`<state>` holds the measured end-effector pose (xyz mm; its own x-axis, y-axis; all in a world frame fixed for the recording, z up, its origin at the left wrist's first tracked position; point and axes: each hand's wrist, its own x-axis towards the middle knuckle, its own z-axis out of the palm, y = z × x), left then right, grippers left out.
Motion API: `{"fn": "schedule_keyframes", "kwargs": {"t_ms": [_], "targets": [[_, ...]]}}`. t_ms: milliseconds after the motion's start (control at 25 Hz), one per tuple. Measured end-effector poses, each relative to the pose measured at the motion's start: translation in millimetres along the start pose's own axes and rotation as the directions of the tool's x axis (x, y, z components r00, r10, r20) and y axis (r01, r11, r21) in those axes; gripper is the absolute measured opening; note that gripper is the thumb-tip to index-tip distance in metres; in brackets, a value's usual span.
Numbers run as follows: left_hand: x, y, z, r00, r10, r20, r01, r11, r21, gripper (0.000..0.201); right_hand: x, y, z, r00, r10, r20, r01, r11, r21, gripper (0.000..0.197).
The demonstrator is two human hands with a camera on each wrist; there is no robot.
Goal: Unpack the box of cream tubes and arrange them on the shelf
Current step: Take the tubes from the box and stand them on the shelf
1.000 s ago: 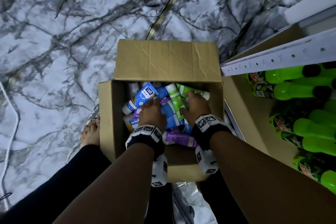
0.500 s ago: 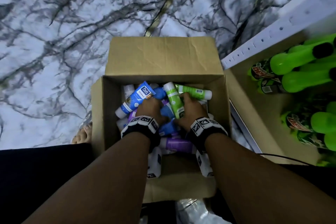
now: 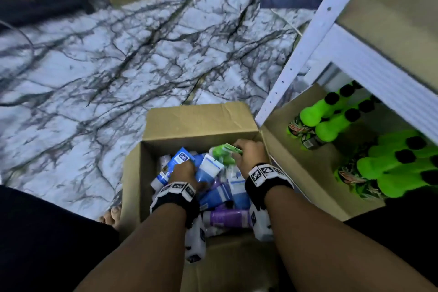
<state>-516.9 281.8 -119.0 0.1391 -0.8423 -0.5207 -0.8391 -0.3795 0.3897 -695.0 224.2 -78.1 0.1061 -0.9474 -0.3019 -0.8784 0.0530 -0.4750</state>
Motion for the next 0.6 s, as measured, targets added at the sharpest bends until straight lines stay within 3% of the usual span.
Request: {"fn": "schedule_keyframes", "kwargs": {"t_ms": [120,200,400,600], "targets": [[-21,14,-31,0.99,0.032,-0.138,-0.041,0.997,-0.066,0.045,-8,-15,-50,0.992,-0.051,-0.113,0.051,0.999,-0.007,0.019],[-34,35,-61,0.963,0.111,-0.247,-0.14,0.985,-0.104,0.057,-18,-23,-88,0.976,-0.066,-0.206,0.062,0.998,-0.03,0.019],[-78,106,-140,0.801,0.309,-0.513,-0.473,0.852,-0.226,0.05,-53,-37,-193,0.9,-0.104,-0.423,0.096,0.995,-0.041,0.018],[-114,179,-197,0.666,0.45,-0.595,-0.652,0.74,-0.169,0.05,-94,-39,-273,0.801,-0.124,-0.586,0.165,0.986,0.017,0.016]]}}
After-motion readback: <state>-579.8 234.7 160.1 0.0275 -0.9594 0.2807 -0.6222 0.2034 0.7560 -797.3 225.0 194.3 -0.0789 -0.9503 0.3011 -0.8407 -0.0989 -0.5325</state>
